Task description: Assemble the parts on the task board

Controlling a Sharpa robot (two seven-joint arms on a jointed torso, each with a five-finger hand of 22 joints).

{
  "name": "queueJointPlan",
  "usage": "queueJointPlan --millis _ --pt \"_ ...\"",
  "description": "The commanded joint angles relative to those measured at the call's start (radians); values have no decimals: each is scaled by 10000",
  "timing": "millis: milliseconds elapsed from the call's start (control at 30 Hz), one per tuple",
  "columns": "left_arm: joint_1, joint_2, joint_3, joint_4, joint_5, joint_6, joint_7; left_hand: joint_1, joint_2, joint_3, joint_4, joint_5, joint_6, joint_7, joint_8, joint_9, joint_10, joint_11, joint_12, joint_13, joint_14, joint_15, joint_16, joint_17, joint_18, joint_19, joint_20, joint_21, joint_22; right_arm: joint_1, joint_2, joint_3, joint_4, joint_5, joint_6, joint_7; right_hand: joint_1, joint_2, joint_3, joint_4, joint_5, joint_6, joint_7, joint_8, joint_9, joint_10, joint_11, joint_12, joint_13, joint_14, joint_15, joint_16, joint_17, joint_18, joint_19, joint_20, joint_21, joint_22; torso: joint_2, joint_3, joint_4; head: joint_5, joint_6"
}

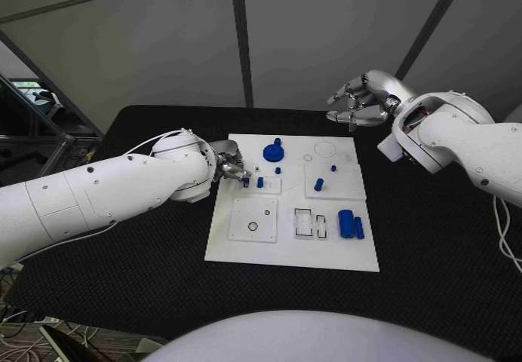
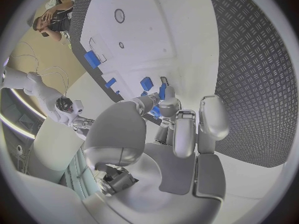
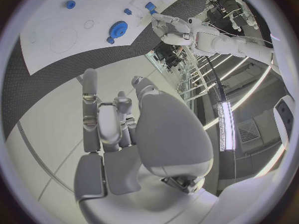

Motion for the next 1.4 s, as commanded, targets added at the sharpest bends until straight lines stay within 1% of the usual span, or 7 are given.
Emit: queueJointPlan --millis 33,333,767,900,933,1100,1400 --pt "11 52 2 -60 -289 404 -79 -16 47 1036 -993 40 -65 27 53 -10 26 -7 18 -8 782 -61 55 1791 -459 61 2 30 8 16 3 3 6 -31 51 29 -85 52 30 45 52 -30 -24 31 2 -70 14 19 -10 -55 26 -68 -14 134 77 -9 -49 -10 -3 -1 3 -18 3" --pt "11 136 -9 -110 -303 635 -80 -44 35 1082 -1011 39 -75 26 80 7 24 -7 22 -8 782 -62 54 1790 -459 61 0 27 11 14 10 2 2 -32 69 32 -85 52 30 45 52 -30 -24 31 2 -70 14 19 -10 -55 26 -68 -14 134 77 -9 -49 -10 -2 4 7 -39 33" --pt "8 92 -33 11 -305 1045 -82 -116 -9 1244 -1094 97 -95 20 173 61 -5 -14 12 -31 781 -65 51 1788 -452 40 -4 -7 -2 12 7 0 -2 -229 46 12 -86 53 43 57 59 -31 -24 40 2 -70 14 25 -9 -53 25 -67 -11 134 80 -10 -56 -14 -4 -3 3 -56 0" --pt "1 55 -33 60 -307 936 -66 -196 -63 1404 -1160 233 -90 12 261 108 39 -24 67 28 782 -73 54 1793 -457 54 -12 5 30 12 10 0 -7 -253 46 8 -86 53 43 57 59 -31 -24 40 2 -70 14 25 -9 -53 25 -67 -11 134 80 -10 -56 -14 -9 0 23 -53 3" --pt "-1 41 -33 69 -307 896 -61 -251 -95 1475 -1180 380 -83 7 304 129 59 -28 86 47 782 -78 53 1793 -458 58 -17 7 41 11 16 0 -10 -285 45 9 -86 53 43 57 59 -31 -24 40 2 -70 14 25 -9 -53 25 -67 -11 134 80 -10 -56 -14 -10 1 26 -51 5" --pt "-5 -31 -32 124 -308 802 -49 -410 -176 1650 -1242 669 -72 -15 417 183 130 -50 147 107 786 -96 60 1802 -469 95 -32 44 107 7 35 -1 -28 -447 52 6 -86 53 43 57 59 -31 -24 40 2 -70 14 25 -9 -53 25 -67 -11 134 80 -10 -56 -14 -7 3 7 -29 -3" --pt "-7 -94 -32 163 -308 752 -54 -450 -200 1701 -1269 744 -62 -24 451 197 161 -58 175 139 787 -104 64 1806 -474 114 -38 63 136 -3 33 -2 -42 -512 68 -1 -86 53 43 57 59 -31 -24 40 2 -70 14 25 -9 -53 25 -67 -11 134 80 -10 -56 -14 -1 6 15 -21 -27"
